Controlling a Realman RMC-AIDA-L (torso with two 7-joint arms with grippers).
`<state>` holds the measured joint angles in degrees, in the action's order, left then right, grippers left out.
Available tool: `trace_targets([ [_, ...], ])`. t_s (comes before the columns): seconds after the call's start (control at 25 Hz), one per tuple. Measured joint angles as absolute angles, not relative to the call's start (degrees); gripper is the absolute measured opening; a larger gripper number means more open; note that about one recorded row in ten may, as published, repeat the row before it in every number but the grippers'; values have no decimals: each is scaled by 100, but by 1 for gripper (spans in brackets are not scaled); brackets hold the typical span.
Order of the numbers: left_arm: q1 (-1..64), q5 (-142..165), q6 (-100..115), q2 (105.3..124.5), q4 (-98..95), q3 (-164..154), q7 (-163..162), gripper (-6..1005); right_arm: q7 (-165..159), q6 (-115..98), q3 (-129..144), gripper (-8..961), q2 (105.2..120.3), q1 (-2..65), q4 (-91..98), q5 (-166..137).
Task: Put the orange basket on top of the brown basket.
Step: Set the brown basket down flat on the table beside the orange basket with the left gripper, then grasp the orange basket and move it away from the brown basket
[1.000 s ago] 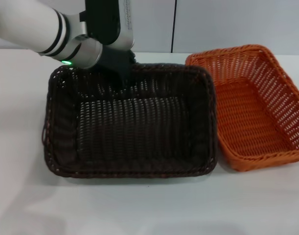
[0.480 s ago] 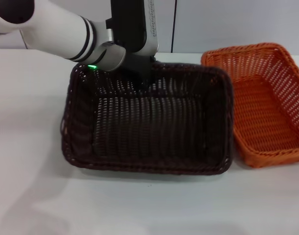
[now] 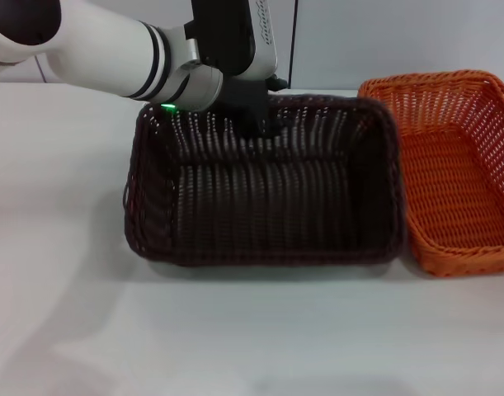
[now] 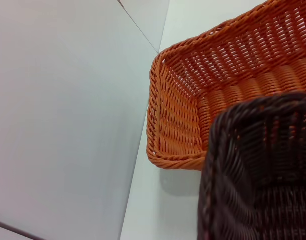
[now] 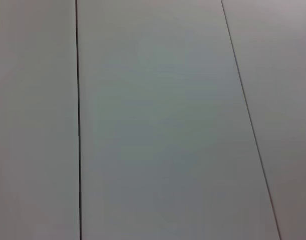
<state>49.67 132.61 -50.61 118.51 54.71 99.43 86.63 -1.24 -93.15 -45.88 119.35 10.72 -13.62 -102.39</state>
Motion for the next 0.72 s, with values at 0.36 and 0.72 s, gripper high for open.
trace_targets([
  [0.36,3993,12814,-3390,11856,6805,9513,8649,702,-123,-9317,-4588,752,11940,1061,-1375,-10239],
  [0.72,2277,12514,3367,11806,7724,6922,7783,813,-123,-9281,-4588,752,11932,1178,-1406,-10239],
])
